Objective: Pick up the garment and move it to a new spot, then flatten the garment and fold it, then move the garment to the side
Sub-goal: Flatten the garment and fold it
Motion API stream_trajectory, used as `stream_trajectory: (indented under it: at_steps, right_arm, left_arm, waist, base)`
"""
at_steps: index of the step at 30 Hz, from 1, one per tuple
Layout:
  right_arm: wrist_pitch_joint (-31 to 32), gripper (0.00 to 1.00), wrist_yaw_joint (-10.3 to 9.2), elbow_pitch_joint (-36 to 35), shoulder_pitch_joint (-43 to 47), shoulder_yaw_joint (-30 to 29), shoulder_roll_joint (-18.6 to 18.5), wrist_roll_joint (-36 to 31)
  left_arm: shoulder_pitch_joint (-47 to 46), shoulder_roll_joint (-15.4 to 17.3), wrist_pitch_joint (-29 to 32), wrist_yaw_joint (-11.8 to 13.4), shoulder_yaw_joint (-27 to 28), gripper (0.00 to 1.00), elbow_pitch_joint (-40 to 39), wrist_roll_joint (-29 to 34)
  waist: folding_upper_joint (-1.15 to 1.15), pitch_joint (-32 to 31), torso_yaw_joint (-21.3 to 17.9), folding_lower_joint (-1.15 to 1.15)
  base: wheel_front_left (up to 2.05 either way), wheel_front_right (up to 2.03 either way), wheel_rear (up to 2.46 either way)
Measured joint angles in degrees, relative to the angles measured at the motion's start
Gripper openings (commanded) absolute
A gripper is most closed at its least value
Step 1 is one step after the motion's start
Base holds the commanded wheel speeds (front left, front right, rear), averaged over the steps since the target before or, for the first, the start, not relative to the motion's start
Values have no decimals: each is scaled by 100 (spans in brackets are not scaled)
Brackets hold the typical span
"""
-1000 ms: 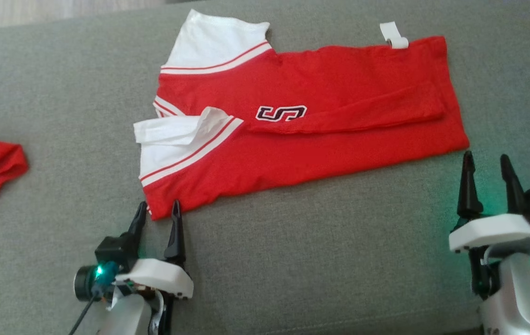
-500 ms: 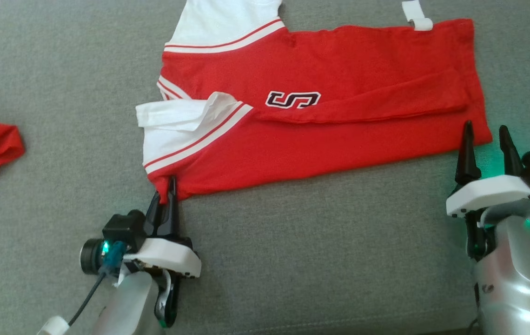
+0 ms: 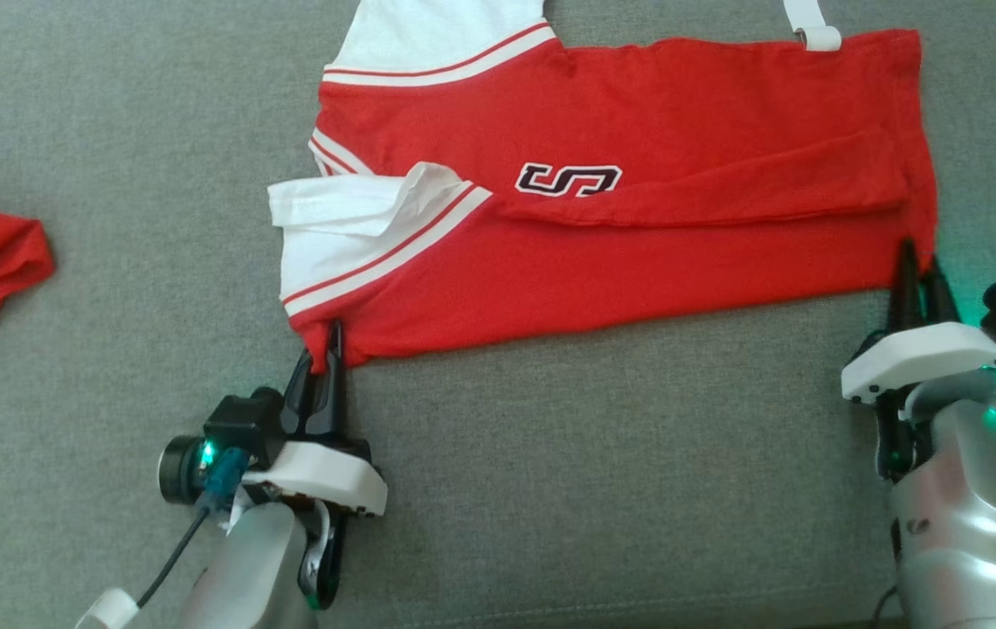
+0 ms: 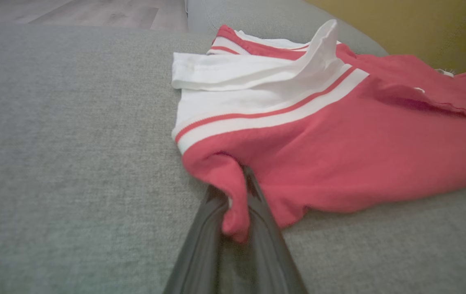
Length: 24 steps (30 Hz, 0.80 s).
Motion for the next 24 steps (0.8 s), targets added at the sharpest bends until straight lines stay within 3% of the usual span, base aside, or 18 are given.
stream_trajectory:
  at_steps: [5, 10, 19, 20, 21, 22, 24]
  right_arm:
    - [-25, 0, 1, 100, -35, -103, 5, 46]
    - [-12, 0, 1, -229, 197, -356, 19, 202]
    - [-11, 0, 1, -438, 1842, -115, 30, 809]
    - [-11, 40, 1, -457, 1951, -77, 31, 848]
    - [-11, 100, 1, -461, 2033, -22, 30, 887]
    - [-10, 100, 1, -468, 2084, 12, 31, 916]
    - [-1, 100, 1, -572, 2115, 13, 30, 934]
  left_arm:
    - [1, -2, 2, -9, 38, 0, -8, 110]
    - [105, -3, 134, -7, 177, 0, -172, 294]
    - [1418, -24, 136, 9, 240, 0, -654, 506]
    - [1567, -24, 136, 8, 240, 12, -682, 504]
    - [1698, -22, 136, 5, 238, 65, -717, 503]
    - [1790, -19, 136, -11, 237, 100, -751, 500]
    - [1870, 8, 136, -24, 236, 100, -779, 475]
  waist:
    - [0, -28, 16, 1]
    - [0, -262, 24, 3]
    - [0, -1272, 21, -1]
    - [0, -1366, 19, -1]
    - [0, -1447, 17, -1]
    - [0, -1509, 16, -2]
    - [0, -1565, 14, -2]
  base:
    - [0, 0, 0]
    - [0, 0, 0]
    - [0, 0, 0]
    - [0, 0, 0]
    - [0, 0, 0]
    - [0, 0, 0]
    - [0, 0, 0]
